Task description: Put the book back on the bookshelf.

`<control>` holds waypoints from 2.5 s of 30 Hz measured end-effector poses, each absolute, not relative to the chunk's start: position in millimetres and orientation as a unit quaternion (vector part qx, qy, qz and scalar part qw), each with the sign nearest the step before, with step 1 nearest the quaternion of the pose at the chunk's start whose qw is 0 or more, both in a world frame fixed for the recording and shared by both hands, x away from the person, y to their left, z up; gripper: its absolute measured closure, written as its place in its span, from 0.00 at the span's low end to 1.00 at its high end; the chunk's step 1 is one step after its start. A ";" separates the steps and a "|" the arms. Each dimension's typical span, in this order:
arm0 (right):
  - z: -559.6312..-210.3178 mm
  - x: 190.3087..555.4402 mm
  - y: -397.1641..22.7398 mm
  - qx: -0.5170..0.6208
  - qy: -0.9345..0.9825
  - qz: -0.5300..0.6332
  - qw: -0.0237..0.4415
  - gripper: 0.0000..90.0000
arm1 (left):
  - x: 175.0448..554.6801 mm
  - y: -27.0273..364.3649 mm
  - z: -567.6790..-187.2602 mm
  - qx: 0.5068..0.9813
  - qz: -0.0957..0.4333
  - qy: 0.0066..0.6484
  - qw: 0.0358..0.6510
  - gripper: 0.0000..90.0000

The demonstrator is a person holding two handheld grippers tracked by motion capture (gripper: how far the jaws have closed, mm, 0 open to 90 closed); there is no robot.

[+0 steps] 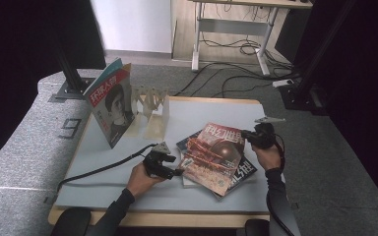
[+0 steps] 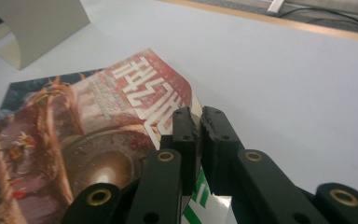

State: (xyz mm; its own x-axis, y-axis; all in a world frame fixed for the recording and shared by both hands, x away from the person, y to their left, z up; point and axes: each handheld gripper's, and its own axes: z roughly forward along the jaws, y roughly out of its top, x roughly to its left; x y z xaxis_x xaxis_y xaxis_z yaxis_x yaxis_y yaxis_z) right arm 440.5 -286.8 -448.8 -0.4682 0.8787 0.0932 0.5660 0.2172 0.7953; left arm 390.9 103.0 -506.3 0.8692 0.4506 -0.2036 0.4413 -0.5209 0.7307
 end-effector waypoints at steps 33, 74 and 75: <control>-388.9 398.3 -222.6 0.341 0.787 0.474 0.198 0.92 | 420.0 92.4 -504.9 0.877 -0.020 0.258 0.406 0.25; -383.7 390.2 -213.2 0.318 0.794 0.480 0.197 0.86 | 403.3 103.1 -484.9 0.868 -0.045 0.238 0.435 0.83; -384.8 390.6 -215.1 0.322 0.792 0.480 0.198 0.86 | 402.2 103.4 -484.7 0.867 -0.043 0.237 0.437 0.84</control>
State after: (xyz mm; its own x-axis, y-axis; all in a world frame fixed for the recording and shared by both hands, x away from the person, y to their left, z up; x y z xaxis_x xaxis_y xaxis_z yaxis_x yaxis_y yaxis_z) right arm 390.6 -215.1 -384.8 -0.7142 0.7000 -0.0037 0.3201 0.3313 0.8876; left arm 402.2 103.4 -484.7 0.8843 0.3732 -0.2806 0.4477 -0.5067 0.7368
